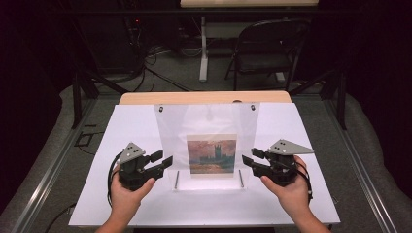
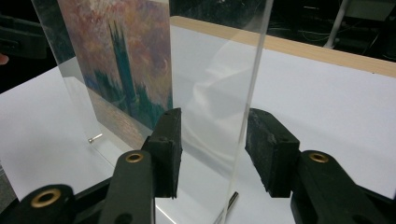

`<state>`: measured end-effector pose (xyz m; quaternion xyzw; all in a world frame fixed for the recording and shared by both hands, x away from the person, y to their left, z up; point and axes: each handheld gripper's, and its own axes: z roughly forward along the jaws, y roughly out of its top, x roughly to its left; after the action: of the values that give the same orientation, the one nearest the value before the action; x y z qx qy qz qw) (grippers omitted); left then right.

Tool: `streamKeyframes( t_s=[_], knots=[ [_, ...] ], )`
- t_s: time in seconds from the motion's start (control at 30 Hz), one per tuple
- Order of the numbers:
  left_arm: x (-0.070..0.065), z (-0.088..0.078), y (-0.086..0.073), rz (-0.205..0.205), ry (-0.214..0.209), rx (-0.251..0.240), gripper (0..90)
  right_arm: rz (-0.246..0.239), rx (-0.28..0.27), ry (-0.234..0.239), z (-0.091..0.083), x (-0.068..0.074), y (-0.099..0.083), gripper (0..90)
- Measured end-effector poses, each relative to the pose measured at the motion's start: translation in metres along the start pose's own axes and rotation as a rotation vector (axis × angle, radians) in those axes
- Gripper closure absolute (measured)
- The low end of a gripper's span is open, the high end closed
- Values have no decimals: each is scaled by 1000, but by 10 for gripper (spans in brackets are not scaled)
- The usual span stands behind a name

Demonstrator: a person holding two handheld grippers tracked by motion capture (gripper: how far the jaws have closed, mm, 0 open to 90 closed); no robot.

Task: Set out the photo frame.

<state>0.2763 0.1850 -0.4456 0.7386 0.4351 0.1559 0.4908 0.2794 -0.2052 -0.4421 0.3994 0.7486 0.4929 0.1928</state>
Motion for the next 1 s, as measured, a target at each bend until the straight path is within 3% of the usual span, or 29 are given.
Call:
streamKeyframes(
  t_s=[0.37,0.6,0.87,1.0],
  knots=[
    [19,-17,-17,-26,70,-23,475,-6,-11,-61,-21,-9,-19,523],
    [32,-28,-34,-44,112,-21,454,23,-12,-104,-31,-19,-35,511],
    [47,-21,-66,-67,184,-6,436,41,-8,-160,-28,-29,-59,490],
    [52,-14,-76,-42,205,8,427,35,1,-177,-21,-32,-71,474]
  ],
)
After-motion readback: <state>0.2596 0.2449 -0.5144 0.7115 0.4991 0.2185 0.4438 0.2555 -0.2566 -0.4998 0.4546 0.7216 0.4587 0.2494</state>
